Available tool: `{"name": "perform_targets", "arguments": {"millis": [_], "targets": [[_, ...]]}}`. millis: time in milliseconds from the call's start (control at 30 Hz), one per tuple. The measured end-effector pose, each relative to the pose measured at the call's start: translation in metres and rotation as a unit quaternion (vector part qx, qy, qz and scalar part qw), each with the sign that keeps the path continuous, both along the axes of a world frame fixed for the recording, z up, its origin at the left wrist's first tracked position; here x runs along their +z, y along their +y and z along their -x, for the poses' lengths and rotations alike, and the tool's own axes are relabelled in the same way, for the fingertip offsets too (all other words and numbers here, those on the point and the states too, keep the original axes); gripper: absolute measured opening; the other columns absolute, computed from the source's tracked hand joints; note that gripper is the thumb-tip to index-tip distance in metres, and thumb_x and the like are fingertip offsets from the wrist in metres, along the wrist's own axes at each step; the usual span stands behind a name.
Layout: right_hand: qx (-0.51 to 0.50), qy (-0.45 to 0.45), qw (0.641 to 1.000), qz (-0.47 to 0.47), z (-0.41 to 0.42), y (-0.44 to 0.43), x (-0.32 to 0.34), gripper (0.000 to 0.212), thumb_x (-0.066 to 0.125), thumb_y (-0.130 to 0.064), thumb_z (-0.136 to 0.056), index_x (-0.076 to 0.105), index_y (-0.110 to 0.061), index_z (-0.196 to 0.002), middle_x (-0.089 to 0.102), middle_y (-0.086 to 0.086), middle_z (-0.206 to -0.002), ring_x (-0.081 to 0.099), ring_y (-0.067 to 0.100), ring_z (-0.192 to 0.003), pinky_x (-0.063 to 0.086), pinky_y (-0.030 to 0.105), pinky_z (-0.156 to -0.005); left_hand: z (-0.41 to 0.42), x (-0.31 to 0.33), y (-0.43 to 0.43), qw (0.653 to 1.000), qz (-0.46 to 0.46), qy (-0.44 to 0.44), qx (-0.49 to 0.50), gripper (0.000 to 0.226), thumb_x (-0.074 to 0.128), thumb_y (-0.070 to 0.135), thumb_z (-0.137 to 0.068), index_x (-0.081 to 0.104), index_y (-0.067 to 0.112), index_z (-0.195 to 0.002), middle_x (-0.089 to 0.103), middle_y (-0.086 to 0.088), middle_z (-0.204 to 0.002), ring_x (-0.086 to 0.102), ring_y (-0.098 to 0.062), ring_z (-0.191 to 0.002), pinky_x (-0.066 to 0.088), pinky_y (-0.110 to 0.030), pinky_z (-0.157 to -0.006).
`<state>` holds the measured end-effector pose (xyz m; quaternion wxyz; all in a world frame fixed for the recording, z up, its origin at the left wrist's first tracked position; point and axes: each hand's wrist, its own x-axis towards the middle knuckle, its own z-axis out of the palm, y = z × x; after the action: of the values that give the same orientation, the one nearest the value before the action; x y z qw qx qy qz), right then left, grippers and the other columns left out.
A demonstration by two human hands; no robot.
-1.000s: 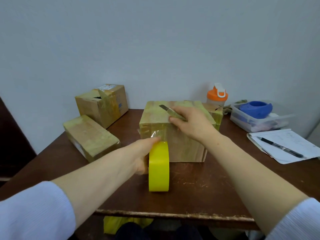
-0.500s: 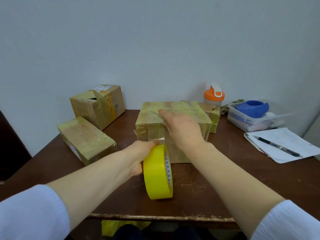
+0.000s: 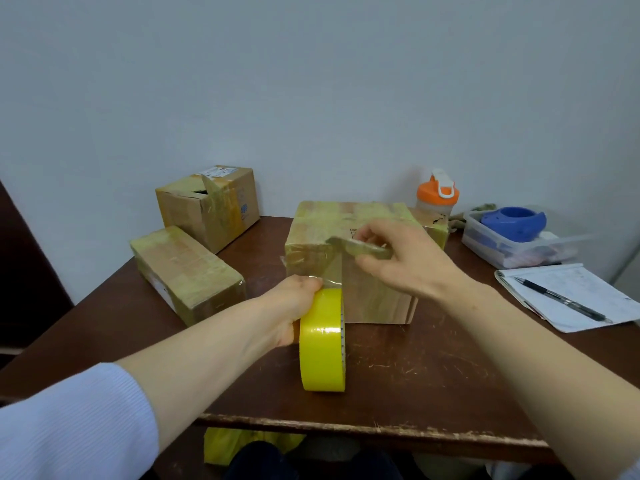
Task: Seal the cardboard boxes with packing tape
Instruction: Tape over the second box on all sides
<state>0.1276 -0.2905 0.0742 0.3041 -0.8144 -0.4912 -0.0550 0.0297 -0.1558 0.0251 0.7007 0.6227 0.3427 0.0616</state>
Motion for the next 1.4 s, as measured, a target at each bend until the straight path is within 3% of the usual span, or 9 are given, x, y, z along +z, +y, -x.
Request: {"name": "perform_targets", "arguments": {"millis": [267, 500, 633, 733, 933, 1067, 1200, 1300, 1400], "targets": [[-0.012, -0.127, 0.982, 0.136, 0.006, 0.006, -0.004, 0.029, 0.051, -0.041, -0.094, 0.064, -0.021, -0.111, 0.069, 0.000, -0.102, 0.061, 0.020, -0.095, 0.050, 0.035, -0.078, 0.001, 0.003, 0.000, 1.000, -0.012, -0.003, -0.011, 0.018, 0.048, 0.019, -0.098, 0.054, 0.015, -0.082, 0.059, -0.007, -0.071, 0.059, -0.014, -0.048, 0.049, -0.022, -0.039], [-0.047, -0.265, 0.929, 0.254, -0.002, 0.012, -0.022, 0.021, 0.047, -0.031, -0.096, 0.061, -0.018, -0.105, 0.065, 0.001, -0.101, 0.060, 0.025, -0.098, 0.046, 0.032, -0.070, -0.004, 0.003, 0.005, 0.999, -0.039, 0.008, -0.013, 0.019, 0.048, 0.022, -0.099, 0.055, 0.011, -0.112, 0.064, -0.013, -0.095, 0.061, -0.024, -0.078, 0.053, -0.033, -0.067], [-0.087, -0.022, 0.965, 0.248, -0.016, -0.016, -0.039, 0.022, 0.051, -0.042, -0.091, 0.064, -0.025, -0.094, 0.065, -0.004, -0.089, 0.061, 0.016, -0.086, 0.047, 0.028, -0.069, -0.005, 0.000, 0.006, 1.000, -0.024, 0.010, -0.014, 0.027, 0.047, 0.022, -0.099, 0.051, 0.010, -0.122, 0.061, -0.013, -0.102, 0.060, -0.025, -0.086, 0.053, -0.034, -0.069], [-0.110, 0.153, 0.945, 0.268, -0.027, -0.033, -0.058, 0.013, 0.053, -0.030, -0.089, 0.064, -0.023, -0.086, 0.067, -0.001, -0.063, 0.060, 0.005, -0.056, 0.049, 0.025, -0.058, -0.006, 0.001, 0.005, 1.000, -0.017, 0.007, -0.011, 0.014, 0.049, 0.022, -0.098, 0.054, 0.012, -0.107, 0.061, -0.010, -0.091, 0.059, -0.020, -0.072, 0.052, -0.028, -0.053], [-0.096, 0.224, 0.948, 0.207, -0.036, -0.045, -0.080, 0.029, 0.065, -0.011, -0.086, 0.064, -0.017, -0.114, 0.055, -0.017, -0.080, 0.056, 0.005, -0.085, 0.041, 0.013, -0.073, -0.005, 0.002, 0.003, 1.000, -0.004, 0.005, -0.001, 0.020, 0.050, 0.025, -0.098, 0.055, 0.018, -0.080, 0.063, -0.006, -0.076, 0.060, -0.018, -0.064, 0.053, -0.025, -0.046], [-0.156, 0.070, 0.939, 0.297, -0.027, -0.041, -0.061, 0.026, 0.061, -0.044, -0.086, 0.069, -0.019, -0.092, 0.065, -0.004, -0.088, 0.063, 0.016, -0.086, 0.054, 0.033, -0.078, -0.004, 0.003, 0.003, 1.000, -0.001, 0.008, 0.003, 0.017, 0.051, 0.027, -0.097, 0.053, 0.019, -0.083, 0.062, -0.006, -0.080, 0.060, -0.018, -0.066, 0.050, -0.024, -0.038], [-0.097, -0.092, 0.991, -0.008, -0.001, -0.017, -0.014, 0.053, 0.041, -0.049, -0.089, 0.063, -0.009, -0.062, 0.063, 0.006, -0.058, 0.058, 0.021, -0.056, 0.050, 0.034, -0.053, -0.005, 0.004, 0.003, 1.000, 0.006, 0.008, 0.007, 0.014, 0.053, 0.025, -0.096, 0.054, 0.017, -0.085, 0.063, -0.007, -0.081, 0.061, -0.019, -0.066, 0.050, -0.024, -0.039], [0.021, -0.160, 0.987, -0.007, -0.001, 0.017, 0.009, 0.041, 0.038, -0.042, -0.098, 0.067, -0.015, -0.108, 0.069, 0.007, -0.104, 0.060, 0.023, -0.101, 0.045, 0.038, -0.084, -0.005, 0.006, 0.001, 1.000, -0.005, 0.006, 0.004, 0.013, 0.053, 0.026, -0.096, 0.057, 0.013, -0.098, 0.065, -0.010, -0.087, 0.063, -0.022, -0.073, 0.055, -0.029, -0.054], [0.058, -0.190, 0.962, 0.188, -0.014, 0.047, 0.000, 0.058, 0.026, -0.043, -0.101, 0.016, -0.015, -0.151, 0.020, 0.003, -0.158, 0.014, 0.015, -0.145, 0.007, 0.030, -0.117, -0.008, 0.005, -0.001, 0.999, -0.035, 0.007, 0.005, 0.035, 0.052, 0.026, -0.097, 0.054, 0.006, -0.125, 0.062, -0.014, -0.115, 0.059, -0.029, -0.104, 0.050, -0.043, -0.091]]}}
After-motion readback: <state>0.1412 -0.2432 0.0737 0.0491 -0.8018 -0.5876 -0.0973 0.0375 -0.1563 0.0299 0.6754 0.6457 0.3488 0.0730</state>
